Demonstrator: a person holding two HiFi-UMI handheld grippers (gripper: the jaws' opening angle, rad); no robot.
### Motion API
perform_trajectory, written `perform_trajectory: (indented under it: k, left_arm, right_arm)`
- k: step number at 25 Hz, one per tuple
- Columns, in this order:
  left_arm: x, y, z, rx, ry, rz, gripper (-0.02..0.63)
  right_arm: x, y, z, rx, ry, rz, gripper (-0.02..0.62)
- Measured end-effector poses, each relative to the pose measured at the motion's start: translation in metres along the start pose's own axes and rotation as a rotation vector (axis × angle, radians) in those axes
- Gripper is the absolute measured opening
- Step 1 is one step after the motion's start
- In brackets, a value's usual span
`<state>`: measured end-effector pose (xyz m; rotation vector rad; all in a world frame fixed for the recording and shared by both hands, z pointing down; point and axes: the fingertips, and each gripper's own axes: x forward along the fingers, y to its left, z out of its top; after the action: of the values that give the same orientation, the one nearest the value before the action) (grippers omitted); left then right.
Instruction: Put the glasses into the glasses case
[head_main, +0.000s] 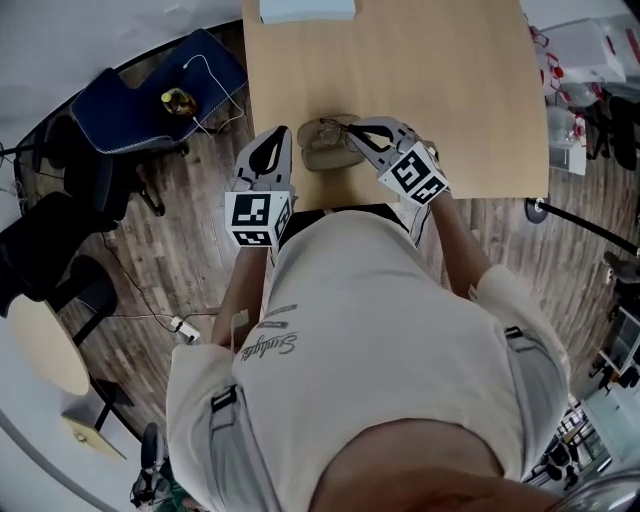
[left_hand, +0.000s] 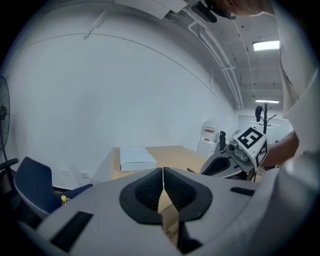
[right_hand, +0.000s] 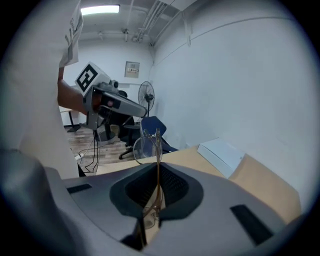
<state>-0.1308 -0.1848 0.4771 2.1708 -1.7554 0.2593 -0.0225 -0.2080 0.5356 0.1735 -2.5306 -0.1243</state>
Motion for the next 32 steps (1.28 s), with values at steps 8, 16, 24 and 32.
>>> perform_trajectory:
  k: [8, 16, 24, 32]
  left_arm:
    - [-0.003, 0.011, -0.007, -0.042, 0.009, 0.079, 0.017]
    - [-0.009, 0.029, -0.019, -0.081, 0.02, 0.116, 0.017]
    - [-0.009, 0.038, -0.026, -0.103, 0.017, 0.104, 0.017]
    - [-0.01, 0.052, -0.029, -0.11, 0.002, 0.09, 0.017]
  right_arm:
    - [0.043, 0.015, -0.037, -0.129, 0.181, 0.208, 0.009]
    - [0.074, 0.035, -0.07, -0.255, 0.328, 0.345, 0.009]
    - [0.091, 0.05, -0.095, -0.278, 0.425, 0.417, 0.009]
    - [0.102, 0.068, -0.114, -0.316, 0.536, 0.512, 0.009]
